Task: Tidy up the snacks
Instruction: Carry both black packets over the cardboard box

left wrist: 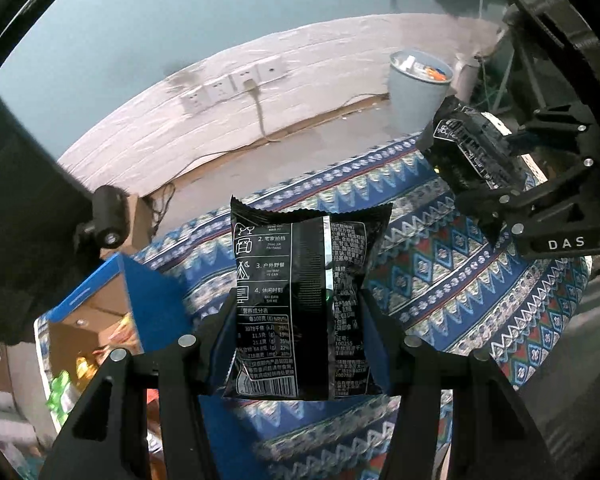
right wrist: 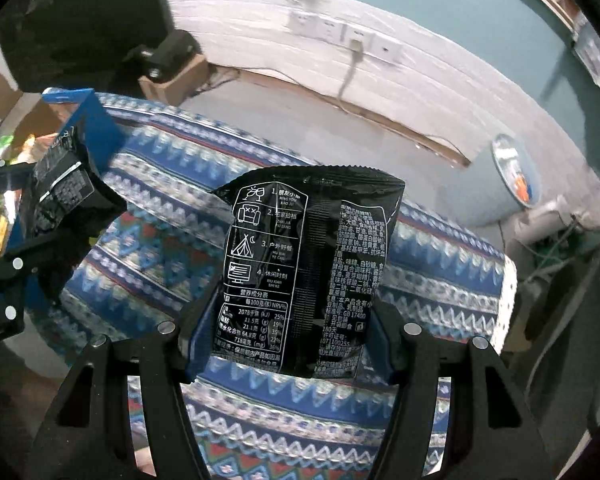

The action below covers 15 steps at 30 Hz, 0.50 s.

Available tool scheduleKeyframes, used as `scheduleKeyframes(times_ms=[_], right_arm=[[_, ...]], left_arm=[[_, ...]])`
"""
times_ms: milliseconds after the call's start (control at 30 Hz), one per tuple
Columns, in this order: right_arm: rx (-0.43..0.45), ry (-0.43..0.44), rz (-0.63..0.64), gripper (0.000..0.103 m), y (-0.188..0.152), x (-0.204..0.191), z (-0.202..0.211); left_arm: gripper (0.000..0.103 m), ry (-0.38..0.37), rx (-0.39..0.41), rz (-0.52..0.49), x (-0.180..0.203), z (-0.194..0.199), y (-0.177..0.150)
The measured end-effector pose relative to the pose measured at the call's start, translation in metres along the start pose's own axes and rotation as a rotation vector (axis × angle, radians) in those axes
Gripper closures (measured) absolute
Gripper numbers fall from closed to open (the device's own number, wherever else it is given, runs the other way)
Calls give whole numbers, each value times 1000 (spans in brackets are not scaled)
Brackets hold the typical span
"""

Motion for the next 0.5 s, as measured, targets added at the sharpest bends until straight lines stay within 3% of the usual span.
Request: scheduleKeyframes(times_ms=[500], right_arm=[[19,141,166,40,36,-133,12]], left_arm=[[46,96,-22,177,-96,36,-70]])
Point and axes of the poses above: each gripper's, at about its wrist camera, not at the fingertips, and z roughly against the way its jaws point, x to its right, y to its top, the point moved 2 cm from there along -z, roughly the way its jaws point, and after that the axes turned 13 degrees about -z, right-handed, at the moved point
